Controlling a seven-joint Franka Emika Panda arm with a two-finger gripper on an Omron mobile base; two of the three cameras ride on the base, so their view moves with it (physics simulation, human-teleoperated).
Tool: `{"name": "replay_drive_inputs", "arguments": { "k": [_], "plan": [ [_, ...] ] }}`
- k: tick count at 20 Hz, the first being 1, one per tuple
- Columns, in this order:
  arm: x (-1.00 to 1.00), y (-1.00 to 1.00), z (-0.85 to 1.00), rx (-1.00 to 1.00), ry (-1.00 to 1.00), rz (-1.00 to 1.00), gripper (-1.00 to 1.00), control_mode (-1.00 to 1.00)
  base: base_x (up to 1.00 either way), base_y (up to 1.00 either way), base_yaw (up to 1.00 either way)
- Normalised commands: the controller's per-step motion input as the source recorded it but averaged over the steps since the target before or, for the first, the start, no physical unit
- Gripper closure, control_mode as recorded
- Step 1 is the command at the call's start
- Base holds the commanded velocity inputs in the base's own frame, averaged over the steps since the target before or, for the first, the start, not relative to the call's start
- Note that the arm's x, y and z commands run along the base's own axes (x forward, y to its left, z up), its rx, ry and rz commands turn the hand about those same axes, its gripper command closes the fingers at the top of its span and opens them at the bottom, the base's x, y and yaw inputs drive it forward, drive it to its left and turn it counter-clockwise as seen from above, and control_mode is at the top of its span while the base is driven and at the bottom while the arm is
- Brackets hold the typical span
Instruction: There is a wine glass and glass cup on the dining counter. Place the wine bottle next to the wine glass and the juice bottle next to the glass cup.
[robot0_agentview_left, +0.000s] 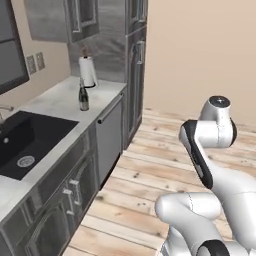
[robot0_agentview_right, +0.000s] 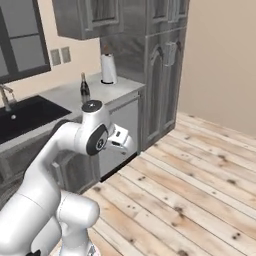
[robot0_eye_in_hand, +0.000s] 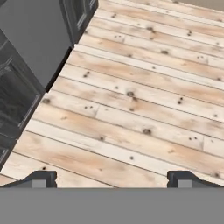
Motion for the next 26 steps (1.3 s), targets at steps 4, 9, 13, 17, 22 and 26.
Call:
{"name": "replay_drive_inputs", "arguments": {
  "k": [4,9,13,17,22,26],
  "plan": [
    [0.00,0.00,0.00,0.00,0.00,0.00,-1.00,1.00,0.79,-0.01,0.42],
    [0.00,0.00,0.00,0.00,0.00,0.00,-1.00,1.00,0.74,0.00,0.48],
    [0.00,0.00,0.00,0.00,0.00,0.00,-1.00,1.00,0.70,-0.03,0.46],
    [0.00,0.00,0.00,0.00,0.00,0.00,-1.00,1.00,0.74,-0.18,0.24],
    [0.00,0.00,0.00,0.00,0.00,0.00,-1.00,1.00,0.76,-0.22,0.13],
    [0.00,0.00,0.00,0.00,0.00,0.00,-1.00,1.00,0.68,-0.22,0.12]
  ]
}}
